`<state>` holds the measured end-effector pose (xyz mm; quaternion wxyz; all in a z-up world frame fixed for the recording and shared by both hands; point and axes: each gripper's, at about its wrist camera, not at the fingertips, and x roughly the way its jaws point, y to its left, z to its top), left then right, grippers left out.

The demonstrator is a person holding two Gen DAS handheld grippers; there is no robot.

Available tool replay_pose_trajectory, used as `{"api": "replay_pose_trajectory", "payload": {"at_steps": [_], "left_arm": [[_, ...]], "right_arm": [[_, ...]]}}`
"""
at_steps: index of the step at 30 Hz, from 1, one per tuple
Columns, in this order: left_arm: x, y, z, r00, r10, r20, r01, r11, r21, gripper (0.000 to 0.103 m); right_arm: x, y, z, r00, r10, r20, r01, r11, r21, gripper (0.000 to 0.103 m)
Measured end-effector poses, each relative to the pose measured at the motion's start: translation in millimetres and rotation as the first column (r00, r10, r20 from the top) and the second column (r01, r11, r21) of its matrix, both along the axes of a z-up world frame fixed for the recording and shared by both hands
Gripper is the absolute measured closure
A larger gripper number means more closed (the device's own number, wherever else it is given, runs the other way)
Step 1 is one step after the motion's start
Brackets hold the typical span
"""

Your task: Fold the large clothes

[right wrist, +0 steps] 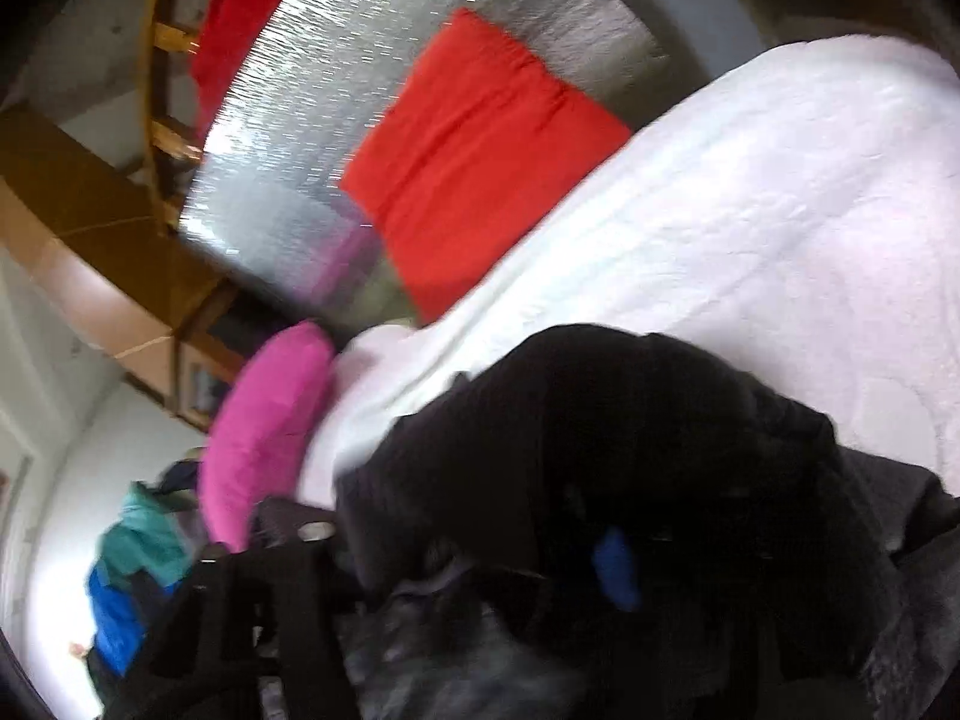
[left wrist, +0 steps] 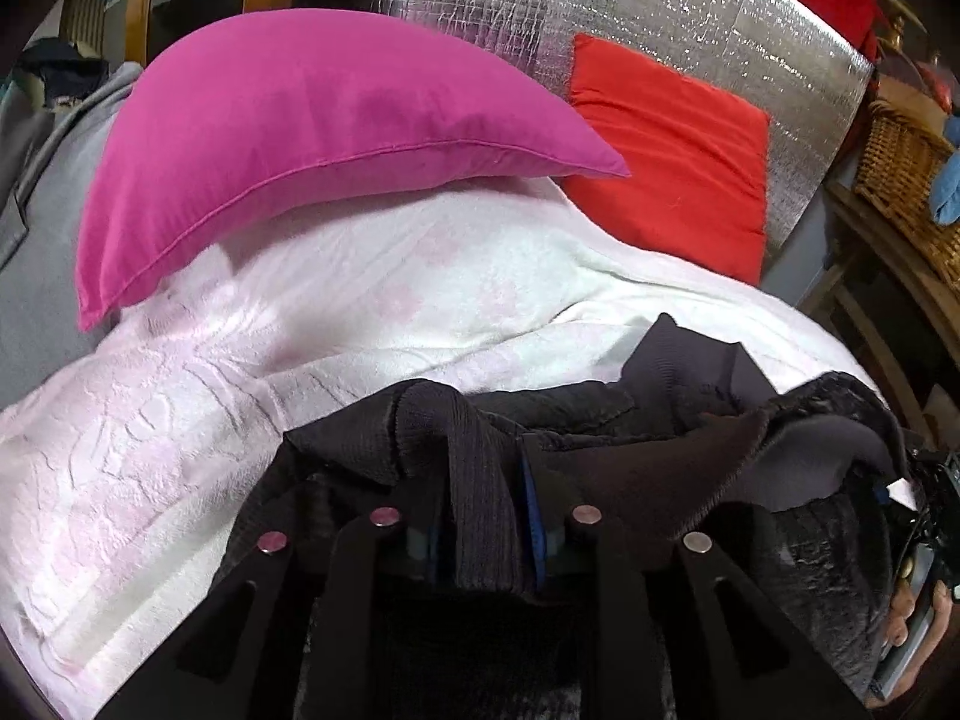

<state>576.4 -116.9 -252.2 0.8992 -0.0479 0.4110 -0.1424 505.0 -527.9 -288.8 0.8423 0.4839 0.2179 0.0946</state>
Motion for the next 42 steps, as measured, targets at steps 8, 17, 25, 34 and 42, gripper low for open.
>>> {"api": "replay_pose_trajectory", "payload": {"at_steps": [8, 17, 25, 34, 42], "left_arm": [[-23.7, 26.7, 26.3, 0.995, 0.07, 0.07, -0.064, 0.994, -0.085, 0.037], [-92.5, 62.0, 39.5, 0.989, 0.126, 0.072, -0.12, 0.989, -0.084, 0.037], [-157.2, 88.1, 11.0, 0.981, 0.193, -0.034, -0.195, 0.971, -0.141, 0.037], [-174.8, 93.6, -12.7, 0.979, 0.169, -0.116, -0.184, 0.974, -0.133, 0.033], [-169.5, 114.3, -23.2, 0.96, 0.2, -0.194, -0.24, 0.947, -0.214, 0.027]], "right_arm": [[-33.8, -13.5, -14.4, 0.992, -0.017, 0.121, -0.005, 0.985, 0.175, 0.026], [-71.6, -2.3, -10.6, 0.996, -0.033, 0.089, 0.02, 0.989, 0.144, 0.026], [-123.0, 15.4, -9.5, 0.997, -0.074, 0.026, 0.072, 0.993, 0.089, 0.026], [-188.3, 26.1, 1.4, 0.996, -0.059, -0.073, 0.071, 0.981, 0.179, 0.017], [-246.7, 47.9, 0.3, 0.975, -0.068, -0.213, 0.117, 0.966, 0.229, 0.016]]}}
